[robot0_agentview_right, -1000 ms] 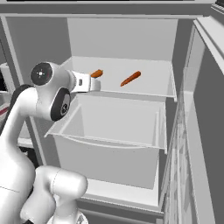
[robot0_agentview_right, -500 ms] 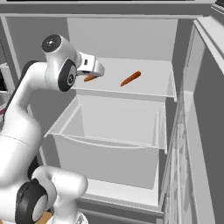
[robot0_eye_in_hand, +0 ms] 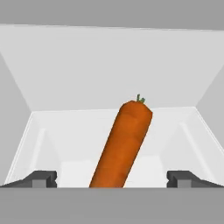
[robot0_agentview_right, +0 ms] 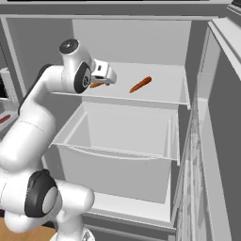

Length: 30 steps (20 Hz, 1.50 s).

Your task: Place one carrot and one steak in each tupperware on the nearby counter, to pack two identical lunches.

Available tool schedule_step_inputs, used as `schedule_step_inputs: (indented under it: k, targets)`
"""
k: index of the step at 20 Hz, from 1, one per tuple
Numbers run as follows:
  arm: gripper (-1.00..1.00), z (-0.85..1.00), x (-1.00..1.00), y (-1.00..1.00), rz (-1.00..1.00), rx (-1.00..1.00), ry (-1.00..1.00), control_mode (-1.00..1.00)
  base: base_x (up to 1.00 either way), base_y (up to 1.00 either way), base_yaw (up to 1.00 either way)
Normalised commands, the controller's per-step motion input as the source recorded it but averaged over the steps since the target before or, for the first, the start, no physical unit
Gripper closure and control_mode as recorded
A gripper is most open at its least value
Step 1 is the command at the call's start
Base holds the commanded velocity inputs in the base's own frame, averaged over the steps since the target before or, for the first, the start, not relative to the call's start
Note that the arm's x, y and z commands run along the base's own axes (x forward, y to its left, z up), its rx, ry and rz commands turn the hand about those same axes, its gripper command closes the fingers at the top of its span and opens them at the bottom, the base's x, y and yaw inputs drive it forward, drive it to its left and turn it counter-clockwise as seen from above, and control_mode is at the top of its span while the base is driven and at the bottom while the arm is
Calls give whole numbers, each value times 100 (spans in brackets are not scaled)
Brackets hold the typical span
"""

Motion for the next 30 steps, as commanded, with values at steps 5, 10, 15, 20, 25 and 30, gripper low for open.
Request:
schedule_step_inputs:
  k: [5,10,15,20,25,30]
  targets:
    - [-100,-36,77,0,0,0,0,-100,0,0,0]
    - [100,-64,16,0,-2,0,1,-100,0,0,0]
    - [100,-68,-62,-8,-4,0,-2,-100,0,0,0]
    - [100,-29,-50,-23,0,2,-25,-100,0,0,0]
    - [100,9,-100,-42,0,8,-6,-100,0,0,0]
    - [100,31,-100,-24,0,1,13,-100,0,0,0]
